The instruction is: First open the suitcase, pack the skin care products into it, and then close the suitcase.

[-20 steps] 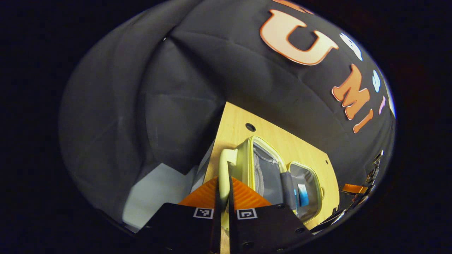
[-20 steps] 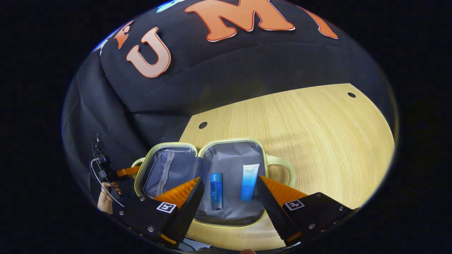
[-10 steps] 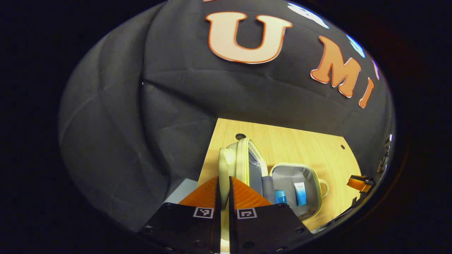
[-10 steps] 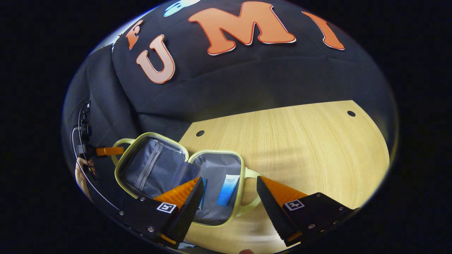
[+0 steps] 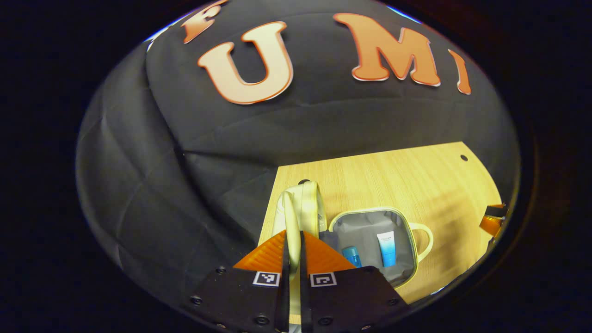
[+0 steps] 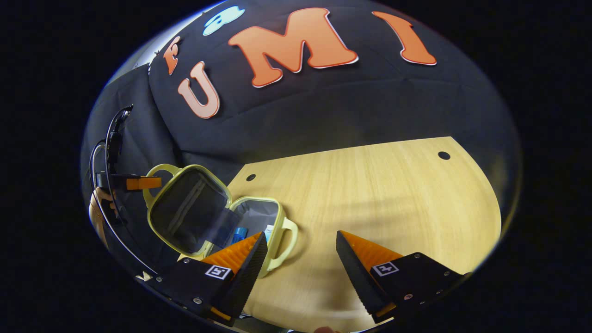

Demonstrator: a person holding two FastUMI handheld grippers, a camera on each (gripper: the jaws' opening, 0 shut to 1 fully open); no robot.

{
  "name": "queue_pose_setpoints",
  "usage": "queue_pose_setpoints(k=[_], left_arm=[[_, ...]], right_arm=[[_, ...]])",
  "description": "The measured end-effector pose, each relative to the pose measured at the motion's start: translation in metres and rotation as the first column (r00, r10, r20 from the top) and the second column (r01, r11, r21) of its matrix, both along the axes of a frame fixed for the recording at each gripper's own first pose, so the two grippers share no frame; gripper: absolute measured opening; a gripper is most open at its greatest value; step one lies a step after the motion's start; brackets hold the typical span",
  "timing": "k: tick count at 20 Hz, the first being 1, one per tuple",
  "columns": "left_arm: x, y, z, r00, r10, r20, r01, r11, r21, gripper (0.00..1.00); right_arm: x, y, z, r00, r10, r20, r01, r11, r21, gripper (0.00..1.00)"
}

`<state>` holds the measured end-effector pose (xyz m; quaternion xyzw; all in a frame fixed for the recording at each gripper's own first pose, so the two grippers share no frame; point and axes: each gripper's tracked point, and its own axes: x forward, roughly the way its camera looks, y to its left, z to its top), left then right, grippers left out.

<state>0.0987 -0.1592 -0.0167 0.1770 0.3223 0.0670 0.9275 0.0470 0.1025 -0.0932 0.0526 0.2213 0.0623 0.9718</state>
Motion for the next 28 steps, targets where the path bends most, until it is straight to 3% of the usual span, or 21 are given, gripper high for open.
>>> queue_pose_setpoints(k=[7, 9, 14, 18, 24, 28], left_arm=[[0.005, -0.105, -0.031, 0.997, -0.064, -0.038, 0.07, 0.978, 0.197, 0.1], [0.006, -0.137, -0.048, 0.994, -0.09, -0.064, 0.101, 0.972, 0.211, 0.1], [0.017, -0.195, -0.104, 0.982, -0.136, -0.131, 0.161, 0.966, 0.201, 0.1], [0.007, -0.234, -0.171, 0.967, -0.159, -0.2, 0.188, 0.973, 0.134, 0.1], [0.006, -0.248, -0.246, 0.945, -0.158, -0.285, 0.184, 0.98, 0.068, 0.1], [0.012, -0.245, -0.26, 0.947, -0.153, -0.283, 0.179, 0.982, 0.067, 0.1]], right_arm=[[-0.025, -0.086, 0.007, 0.998, -0.064, 0.009, 0.064, 0.998, 0.001, 0.95], [-0.032, -0.103, 0.009, 0.997, -0.073, 0.01, 0.073, 0.997, 0.001, 0.95], [-0.044, -0.135, 0.007, 0.995, -0.095, 0.004, 0.095, 0.995, -0.017, 0.95], [-0.052, -0.147, -0.002, 0.994, -0.104, -0.018, 0.103, 0.994, -0.028, 0.95], [-0.06, -0.151, -0.009, 0.994, -0.103, -0.042, 0.101, 0.993, -0.056, 0.95], [-0.064, -0.155, -0.012, 0.991, -0.123, -0.046, 0.121, 0.991, -0.057, 0.95]])
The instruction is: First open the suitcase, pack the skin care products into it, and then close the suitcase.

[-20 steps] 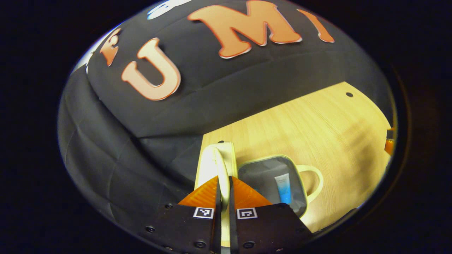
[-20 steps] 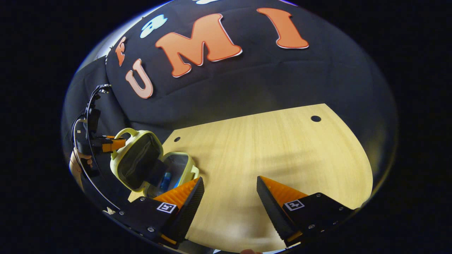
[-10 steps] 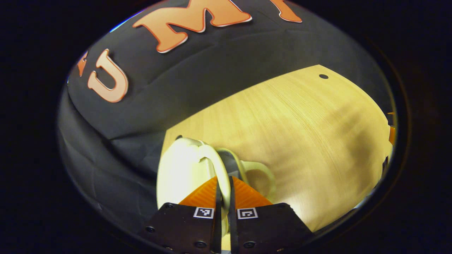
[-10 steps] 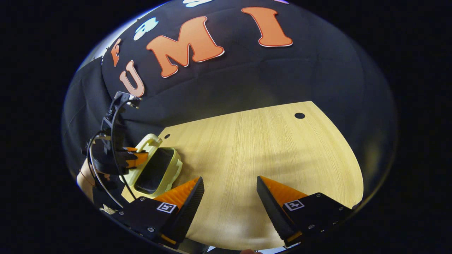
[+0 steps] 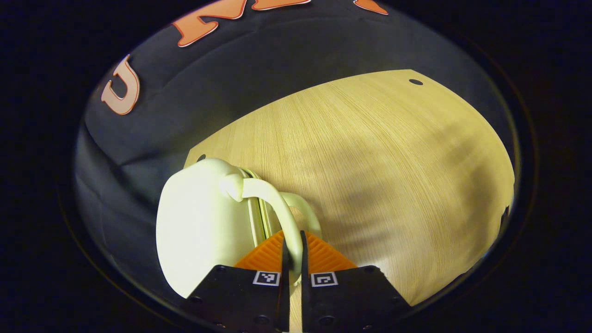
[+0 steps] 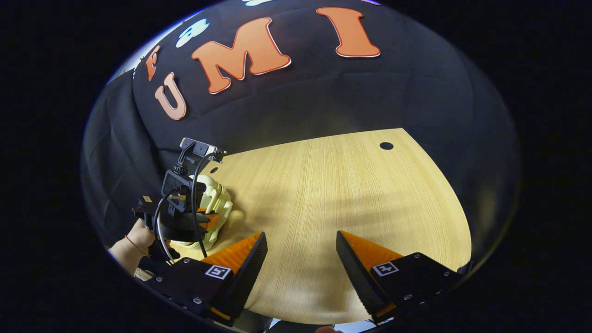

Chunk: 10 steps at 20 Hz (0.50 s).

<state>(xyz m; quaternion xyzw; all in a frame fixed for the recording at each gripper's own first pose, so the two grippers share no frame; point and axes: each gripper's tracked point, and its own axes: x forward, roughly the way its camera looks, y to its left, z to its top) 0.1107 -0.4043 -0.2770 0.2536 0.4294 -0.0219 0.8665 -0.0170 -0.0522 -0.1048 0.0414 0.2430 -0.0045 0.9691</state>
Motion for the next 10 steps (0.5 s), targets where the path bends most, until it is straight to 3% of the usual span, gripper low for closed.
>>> queue_pose_setpoints(k=[1, 5, 7, 8, 9, 10], left_arm=[[-0.001, -0.005, -0.002, 1.0, 0.003, -0.005, -0.003, 1.0, -0.016, 0.1], [-0.001, -0.006, 0.006, 0.999, 0.007, 0.031, -0.004, 0.993, -0.12, 0.29], [0.001, -0.011, 0.025, 0.996, 0.001, 0.085, 0.017, 0.976, -0.215, 0.56], [-0.001, -0.018, 0.039, 0.993, -0.006, 0.116, 0.038, 0.961, -0.274, 0.79], [0.0, -0.02, 0.056, 0.988, 0.0, 0.154, 0.049, 0.947, -0.317, 0.9], [0.0, -0.022, 0.075, 0.98, 0.01, 0.197, 0.063, 0.932, -0.358, 0.89]], right_arm=[[-0.002, -0.001, 0.0, 1.0, -0.012, 0.001, 0.012, 1.0, 0.003, 0.95], [-0.003, 0.003, 0.003, 0.998, -0.062, 0.008, 0.061, 0.998, 0.019, 0.95], [0.001, 0.008, 0.007, 0.996, -0.091, 0.021, 0.091, 0.996, 0.004, 0.95], [0.002, 0.011, 0.011, 0.994, -0.107, 0.027, 0.107, 0.994, -0.002, 0.95], [0.003, 0.017, 0.016, 0.993, -0.114, 0.042, 0.114, 0.993, -0.001, 0.95], [0.005, 0.026, 0.022, 0.992, -0.112, 0.059, 0.112, 0.994, 0.0, 0.95]])
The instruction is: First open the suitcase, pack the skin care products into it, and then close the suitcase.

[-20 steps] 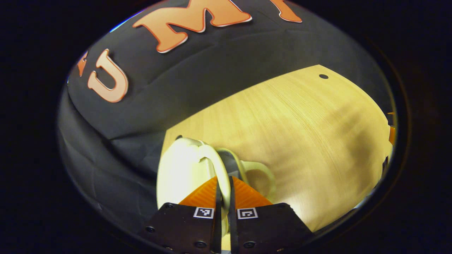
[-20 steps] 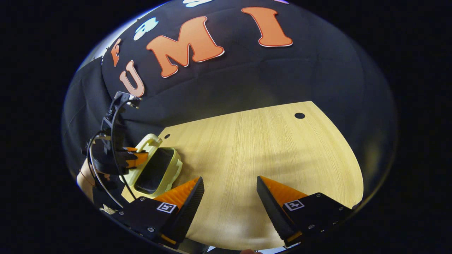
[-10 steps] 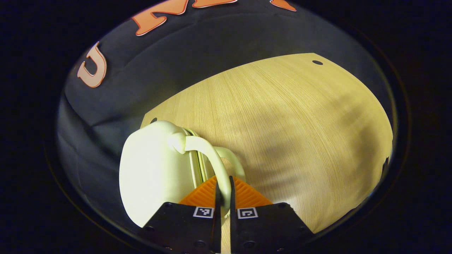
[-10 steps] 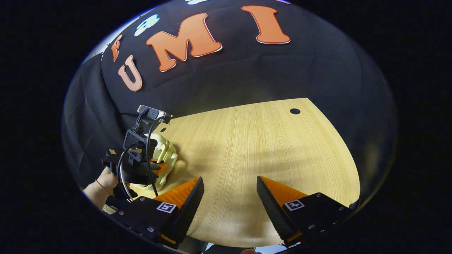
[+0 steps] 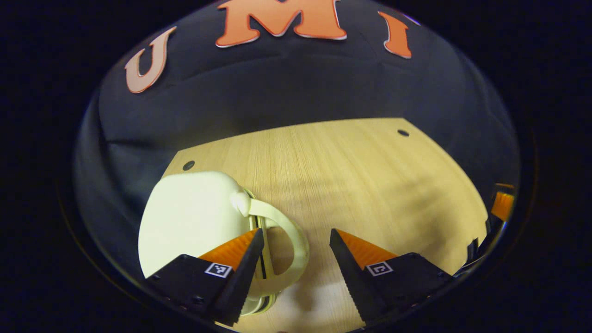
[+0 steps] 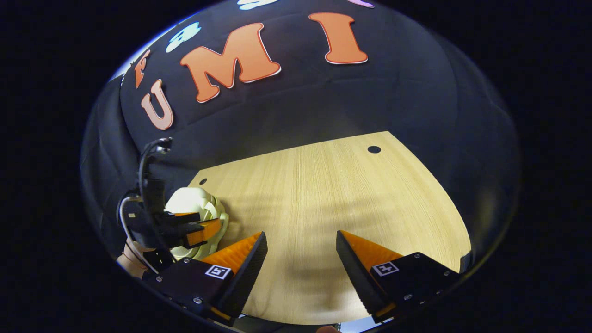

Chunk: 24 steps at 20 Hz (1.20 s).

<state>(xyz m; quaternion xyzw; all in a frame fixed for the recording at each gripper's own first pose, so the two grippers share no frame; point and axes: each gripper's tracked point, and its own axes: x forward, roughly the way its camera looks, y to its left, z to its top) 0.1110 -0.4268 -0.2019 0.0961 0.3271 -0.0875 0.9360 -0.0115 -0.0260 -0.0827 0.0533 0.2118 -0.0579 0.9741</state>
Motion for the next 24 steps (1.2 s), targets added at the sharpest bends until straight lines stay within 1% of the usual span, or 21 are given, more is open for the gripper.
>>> queue_pose_setpoints(k=[2, 3, 4, 6, 7, 8, 9, 10, 11, 13, 15, 19, 24], left_arm=[[-0.01, 0.008, 0.053, 0.995, 0.006, 0.102, 0.002, 0.997, -0.081, 0.91], [-0.017, 0.013, 0.086, 0.988, 0.012, 0.154, 0.004, 0.994, -0.106, 0.91], [-0.023, 0.02, 0.124, 0.975, 0.015, 0.22, 0.014, 0.992, -0.127, 0.91], [-0.031, 0.034, 0.192, 0.938, 0.019, 0.345, 0.039, 0.986, -0.16, 0.91], [-0.042, 0.039, 0.215, 0.918, 0.018, 0.396, 0.057, 0.983, -0.176, 0.92], [-0.048, 0.045, 0.236, 0.902, 0.019, 0.43, 0.07, 0.979, -0.19, 0.94], [-0.061, 0.047, 0.245, 0.888, 0.02, 0.459, 0.082, 0.976, -0.201, 0.96], [-0.061, 0.061, 0.254, 0.879, 0.018, 0.476, 0.092, 0.974, -0.208, 0.96], [-0.064, 0.065, 0.259, 0.872, 0.019, 0.49, 0.096, 0.973, -0.208, 0.96], [-0.064, 0.074, 0.268, 0.855, 0.025, 0.518, 0.098, 0.973, -0.209, 0.96], [-0.069, 0.078, 0.276, 0.842, 0.03, 0.539, 0.113, 0.966, -0.23, 0.96], [-0.077, 0.105, 0.291, 0.808, 0.101, 0.58, 0.052, 0.969, -0.241, 0.97], [-0.081, 0.113, 0.302, 0.796, 0.113, 0.594, 0.041, 0.97, -0.24, 0.97]], right_arm=[[0.002, 0.011, 0.011, 0.999, -0.01, 0.032, 0.011, 1.0, -0.025, 0.95], [0.005, 0.013, 0.019, 0.997, -0.035, 0.062, 0.038, 0.998, -0.045, 0.95], [0.008, 0.017, 0.029, 0.994, -0.05, 0.098, 0.055, 0.997, -0.056, 0.95], [0.011, 0.031, 0.05, 0.982, -0.06, 0.18, 0.071, 0.996, -0.059, 0.95], [0.015, 0.036, 0.059, 0.974, -0.055, 0.22, 0.07, 0.996, -0.061, 0.95], [0.014, 0.043, 0.068, 0.968, -0.054, 0.247, 0.072, 0.995, -0.063, 0.95], [0.006, 0.055, 0.078, 0.96, -0.053, 0.276, 0.073, 0.995, -0.065, 0.95], [0.004, 0.063, 0.084, 0.953, -0.045, 0.299, 0.069, 0.995, -0.069, 0.95], [0.004, 0.07, 0.089, 0.947, -0.035, 0.319, 0.063, 0.995, -0.076, 0.95], [0.004, 0.077, 0.096, 0.939, -0.022, 0.345, 0.061, 0.993, -0.102, 0.95], [0.006, 0.083, 0.097, 0.934, -0.008, 0.357, 0.057, 0.991, -0.125, 0.95], [0.016, 0.095, 0.095, 0.937, 0.024, 0.349, 0.02, 0.992, -0.122, 0.96], [0.02, 0.101, 0.107, 0.922, 0.055, 0.383, 0.004, 0.988, -0.151, 0.95]])
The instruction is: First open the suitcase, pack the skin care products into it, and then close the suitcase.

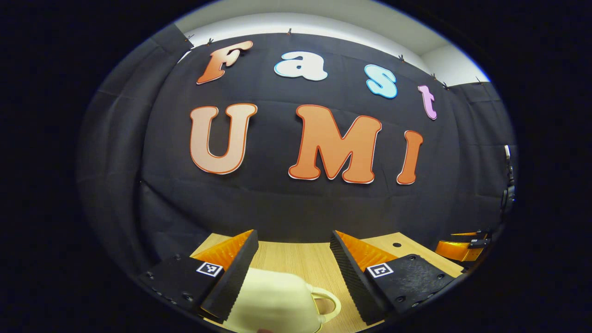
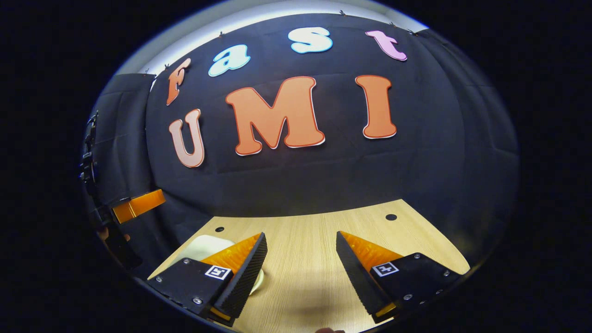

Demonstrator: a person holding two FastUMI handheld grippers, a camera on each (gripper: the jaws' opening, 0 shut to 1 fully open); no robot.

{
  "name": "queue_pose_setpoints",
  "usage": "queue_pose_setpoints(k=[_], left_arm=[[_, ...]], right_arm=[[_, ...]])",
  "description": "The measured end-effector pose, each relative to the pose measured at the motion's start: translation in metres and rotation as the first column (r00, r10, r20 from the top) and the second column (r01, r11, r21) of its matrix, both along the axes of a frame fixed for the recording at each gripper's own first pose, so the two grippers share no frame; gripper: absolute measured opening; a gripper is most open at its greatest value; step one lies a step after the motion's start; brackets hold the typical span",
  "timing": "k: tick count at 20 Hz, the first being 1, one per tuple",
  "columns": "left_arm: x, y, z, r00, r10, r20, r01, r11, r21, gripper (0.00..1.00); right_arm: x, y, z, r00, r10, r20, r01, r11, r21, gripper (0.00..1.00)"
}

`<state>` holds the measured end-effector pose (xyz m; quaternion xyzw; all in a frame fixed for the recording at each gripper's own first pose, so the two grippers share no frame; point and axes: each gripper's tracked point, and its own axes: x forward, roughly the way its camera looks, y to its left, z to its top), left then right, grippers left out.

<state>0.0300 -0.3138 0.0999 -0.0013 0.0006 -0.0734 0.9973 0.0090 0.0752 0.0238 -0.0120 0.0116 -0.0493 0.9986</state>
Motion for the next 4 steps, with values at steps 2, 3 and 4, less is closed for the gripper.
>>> queue_pose_setpoints(k=[2, 3, 4], left_arm=[[-0.003, -0.0026, 0.0062, 1.0, 0.0, 0.016, 0.0, 1.0, 0.001, 0.97], [-0.0045, -0.0043, 0.0094, 1.0, -0.002, 0.022, 0.002, 1.0, 0.001, 0.97], [-0.0043, -0.0052, 0.01, 1.0, -0.004, 0.025, 0.004, 1.0, 0.0, 0.97]], right_arm=[[0.0006, -0.001, 0.0043, 1.0, -0.001, 0.011, 0.001, 1.0, -0.002, 0.95], [0.0005, -0.001, 0.0075, 1.0, 0.001, 0.02, -0.001, 1.0, 0.002, 0.95], [0.0008, -0.0011, 0.0089, 1.0, 0.003, 0.025, -0.003, 1.0, 0.007, 0.95]])
